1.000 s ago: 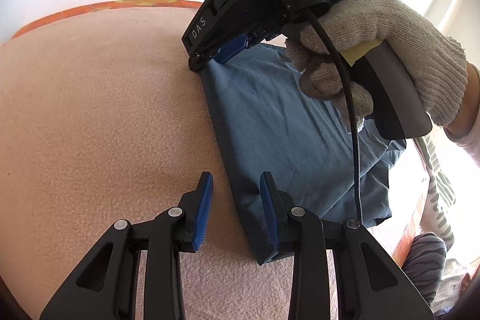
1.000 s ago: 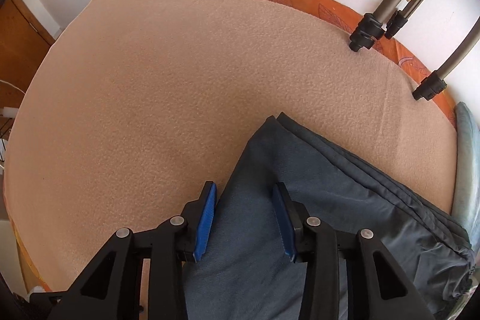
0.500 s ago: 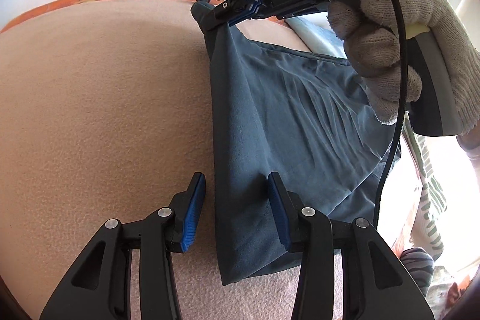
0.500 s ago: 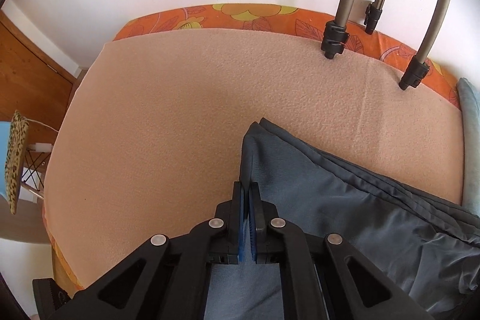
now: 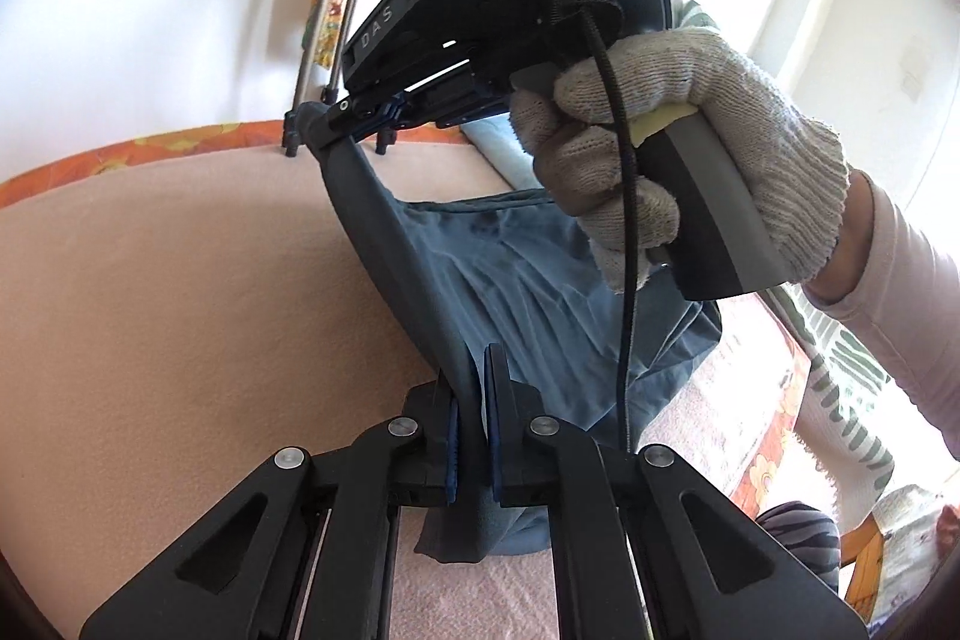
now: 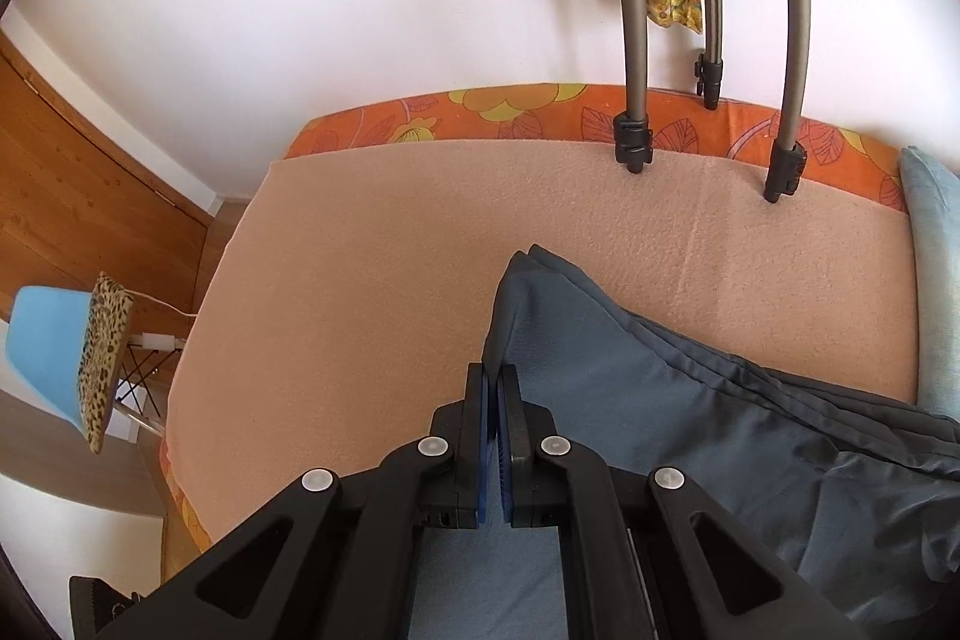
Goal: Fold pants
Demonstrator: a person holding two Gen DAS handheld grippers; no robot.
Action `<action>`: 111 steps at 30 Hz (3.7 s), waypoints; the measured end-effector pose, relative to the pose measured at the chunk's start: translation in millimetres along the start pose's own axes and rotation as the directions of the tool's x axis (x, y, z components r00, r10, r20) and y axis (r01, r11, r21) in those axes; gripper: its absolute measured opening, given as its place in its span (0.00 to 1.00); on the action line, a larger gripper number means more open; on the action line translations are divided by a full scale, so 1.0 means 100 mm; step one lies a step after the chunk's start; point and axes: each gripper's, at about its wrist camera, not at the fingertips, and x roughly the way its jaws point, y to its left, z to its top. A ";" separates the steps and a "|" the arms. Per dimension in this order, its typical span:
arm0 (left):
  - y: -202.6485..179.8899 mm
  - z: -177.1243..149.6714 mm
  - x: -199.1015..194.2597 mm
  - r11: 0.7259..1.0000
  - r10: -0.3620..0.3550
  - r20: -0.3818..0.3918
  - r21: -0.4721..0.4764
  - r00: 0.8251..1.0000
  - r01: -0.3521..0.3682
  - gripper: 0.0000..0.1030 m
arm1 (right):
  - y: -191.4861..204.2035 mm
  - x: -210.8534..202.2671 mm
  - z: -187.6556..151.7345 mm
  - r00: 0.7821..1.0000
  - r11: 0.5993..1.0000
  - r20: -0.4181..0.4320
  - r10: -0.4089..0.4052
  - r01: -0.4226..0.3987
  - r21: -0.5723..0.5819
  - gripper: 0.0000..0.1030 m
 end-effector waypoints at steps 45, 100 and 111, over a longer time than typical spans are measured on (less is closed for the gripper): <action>-2.44 0.39 2.14 0.896 -0.266 -0.281 0.281 0.922 0.344 0.06 | -3.77 -1.90 -1.39 0.953 0.902 0.289 -0.095 -0.041 0.430 0.00; -0.33 0.41 2.15 0.970 -0.113 -0.251 -0.238 0.961 0.052 0.64 | -3.77 -1.55 -1.76 0.980 0.975 0.197 0.024 -0.067 0.211 0.86; -0.27 0.43 2.24 0.946 -0.185 -0.188 -0.298 0.964 0.124 0.60 | -3.75 -1.30 -1.71 0.970 0.960 0.177 0.169 -0.203 0.193 0.77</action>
